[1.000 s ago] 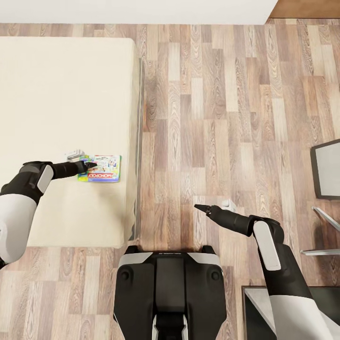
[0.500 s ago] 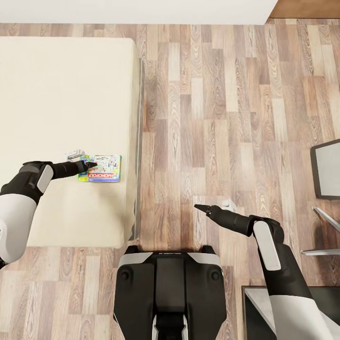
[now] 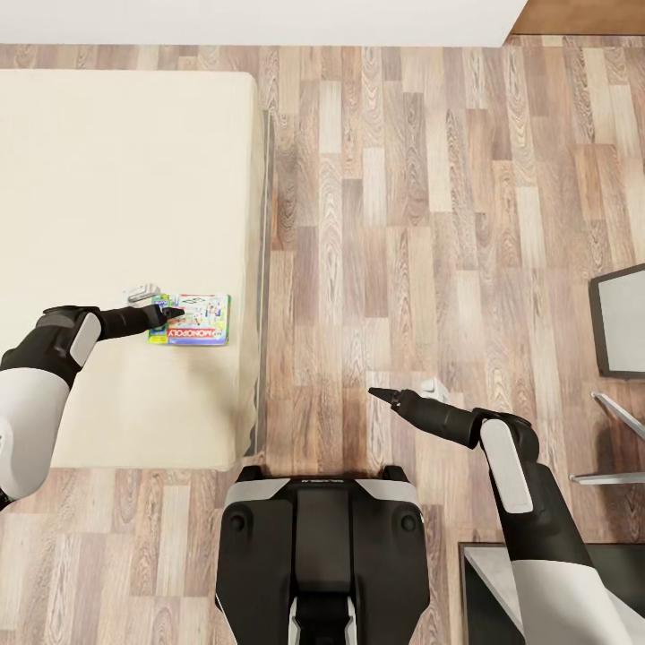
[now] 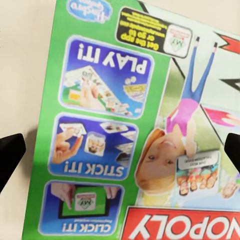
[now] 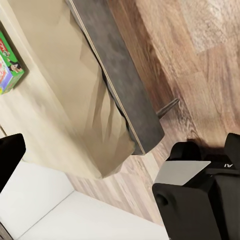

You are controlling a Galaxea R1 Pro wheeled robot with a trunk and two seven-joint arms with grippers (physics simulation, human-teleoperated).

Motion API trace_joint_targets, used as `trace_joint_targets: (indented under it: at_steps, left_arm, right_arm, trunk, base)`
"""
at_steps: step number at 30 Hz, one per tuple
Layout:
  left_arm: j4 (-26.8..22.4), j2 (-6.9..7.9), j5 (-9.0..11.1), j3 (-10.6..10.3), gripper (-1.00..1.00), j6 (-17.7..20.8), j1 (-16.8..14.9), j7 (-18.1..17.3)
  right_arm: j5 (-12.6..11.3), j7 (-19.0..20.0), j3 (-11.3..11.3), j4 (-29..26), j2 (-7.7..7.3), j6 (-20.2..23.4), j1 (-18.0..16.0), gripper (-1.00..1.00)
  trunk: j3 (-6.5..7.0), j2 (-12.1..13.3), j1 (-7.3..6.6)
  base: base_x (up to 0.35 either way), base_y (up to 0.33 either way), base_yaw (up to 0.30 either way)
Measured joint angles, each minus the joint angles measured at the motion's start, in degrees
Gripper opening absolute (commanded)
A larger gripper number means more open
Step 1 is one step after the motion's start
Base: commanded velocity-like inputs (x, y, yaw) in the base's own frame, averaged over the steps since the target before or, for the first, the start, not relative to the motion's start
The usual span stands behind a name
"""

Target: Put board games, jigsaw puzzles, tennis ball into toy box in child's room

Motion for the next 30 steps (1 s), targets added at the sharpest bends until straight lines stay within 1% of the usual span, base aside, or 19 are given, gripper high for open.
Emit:
trace_joint_targets:
  at_steps: [22,27,30]
  left_arm:
    - [0.00,0.00,0.06,0.00,1.00,1.26,-0.02,-0.16]
    - [-0.01,-0.02,0.02,0.01,1.00,1.72,0.01,-2.21]
    - [-0.01,-0.01,0.00,0.02,1.00,1.81,0.01,-2.86]
  right_arm:
    - [-0.01,0.00,0.00,0.00,0.00,0.07,0.00,1.00]
    - [0.00,0.00,0.00,0.00,0.00,0.07,0.00,1.00]
    - [0.00,0.00,0.00,0.00,0.00,0.07,0.00,1.00]
  trunk:
    - [0.00,0.00,0.00]
    - [0.00,0.00,0.00]
    - [0.00,0.00,0.00]
  base:
    - [0.000,0.000,0.000]
    - [0.000,0.000,0.000]
    - [0.000,0.000,0.000]
